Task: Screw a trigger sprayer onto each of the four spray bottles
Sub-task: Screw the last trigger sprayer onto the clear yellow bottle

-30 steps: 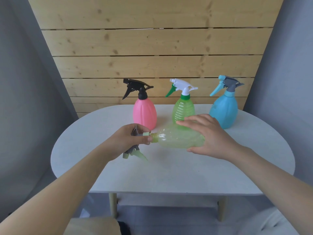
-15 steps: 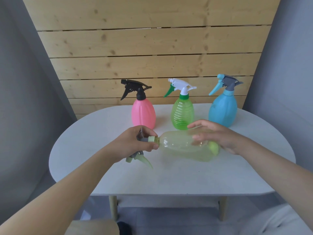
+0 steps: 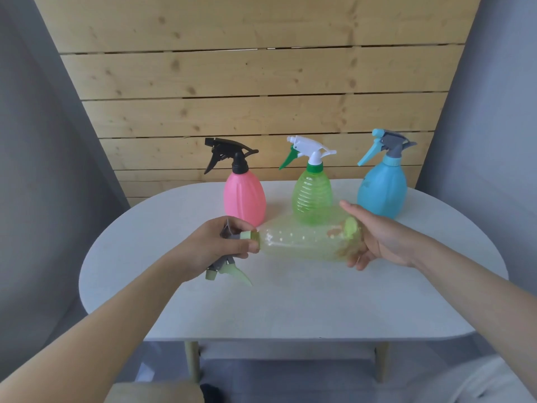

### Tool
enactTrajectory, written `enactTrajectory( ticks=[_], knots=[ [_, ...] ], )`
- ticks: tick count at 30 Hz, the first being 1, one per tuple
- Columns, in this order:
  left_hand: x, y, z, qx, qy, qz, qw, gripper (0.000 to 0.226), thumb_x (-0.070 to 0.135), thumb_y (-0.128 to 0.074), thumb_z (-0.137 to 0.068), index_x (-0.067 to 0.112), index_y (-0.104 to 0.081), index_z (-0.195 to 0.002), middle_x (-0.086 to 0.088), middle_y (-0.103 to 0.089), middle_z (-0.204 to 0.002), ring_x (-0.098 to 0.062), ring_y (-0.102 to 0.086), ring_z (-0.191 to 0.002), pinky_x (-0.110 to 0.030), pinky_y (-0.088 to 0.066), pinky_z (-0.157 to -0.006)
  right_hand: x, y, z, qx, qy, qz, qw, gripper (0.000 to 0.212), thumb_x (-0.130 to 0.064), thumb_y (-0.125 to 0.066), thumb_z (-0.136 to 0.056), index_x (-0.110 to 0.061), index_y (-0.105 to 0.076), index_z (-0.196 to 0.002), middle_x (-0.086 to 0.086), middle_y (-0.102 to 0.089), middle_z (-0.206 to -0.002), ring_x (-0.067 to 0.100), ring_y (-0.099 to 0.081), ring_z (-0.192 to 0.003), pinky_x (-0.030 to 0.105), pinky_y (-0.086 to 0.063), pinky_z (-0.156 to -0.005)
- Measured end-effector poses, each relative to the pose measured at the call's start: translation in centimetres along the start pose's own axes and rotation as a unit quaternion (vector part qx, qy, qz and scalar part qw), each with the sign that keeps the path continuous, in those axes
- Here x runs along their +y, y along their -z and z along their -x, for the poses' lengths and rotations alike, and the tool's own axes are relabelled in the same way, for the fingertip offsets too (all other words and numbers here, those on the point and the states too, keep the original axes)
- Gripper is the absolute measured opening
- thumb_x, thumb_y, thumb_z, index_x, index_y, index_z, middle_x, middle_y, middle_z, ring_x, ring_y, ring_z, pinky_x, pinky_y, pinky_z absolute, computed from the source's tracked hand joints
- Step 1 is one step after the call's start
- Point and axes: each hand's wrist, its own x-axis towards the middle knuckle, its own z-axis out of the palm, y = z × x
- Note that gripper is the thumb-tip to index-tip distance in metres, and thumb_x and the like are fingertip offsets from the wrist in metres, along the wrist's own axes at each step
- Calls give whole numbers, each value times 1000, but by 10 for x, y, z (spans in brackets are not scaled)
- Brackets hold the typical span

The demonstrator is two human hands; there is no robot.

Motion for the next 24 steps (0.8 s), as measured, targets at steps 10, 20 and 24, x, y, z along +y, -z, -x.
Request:
enactTrajectory(
  ticks=[10,20,24],
  knots=[
    [1,2,-5,24,4,31,999,27,23,-78,-70,15,-63,-91,-2,-72,-79,-14,-62,-70,-30,-37,-61,4,-1,0,-68,90,-117,987,64,-22,-70,-76,-37,-44,-132,7,-53,-128,31,-59,-108,44,-56,-81],
    [5,1,-4,30,-8,-21,999,37,23,-83,-63,16,-60,-92,1,-64,-59,-8,-50,-44,-19,-34,-36,5,-5,0,-18,-70,101,992,108,-94,-13,-51,-18,-59,-112,15,-68,-63,26,-63,-50,22,-46,-45],
    [1,0,-7,37,8,8,999,38,24,-83,-62,15,-60,-91,-4,-64,-71,-9,-58,-57,-19,-33,-38,4,-7,0,-62,0,-52,997,68,-73,-46,-70,-37,-48,-128,7,-64,-120,33,-66,-97,44,-57,-74]
  ],
)
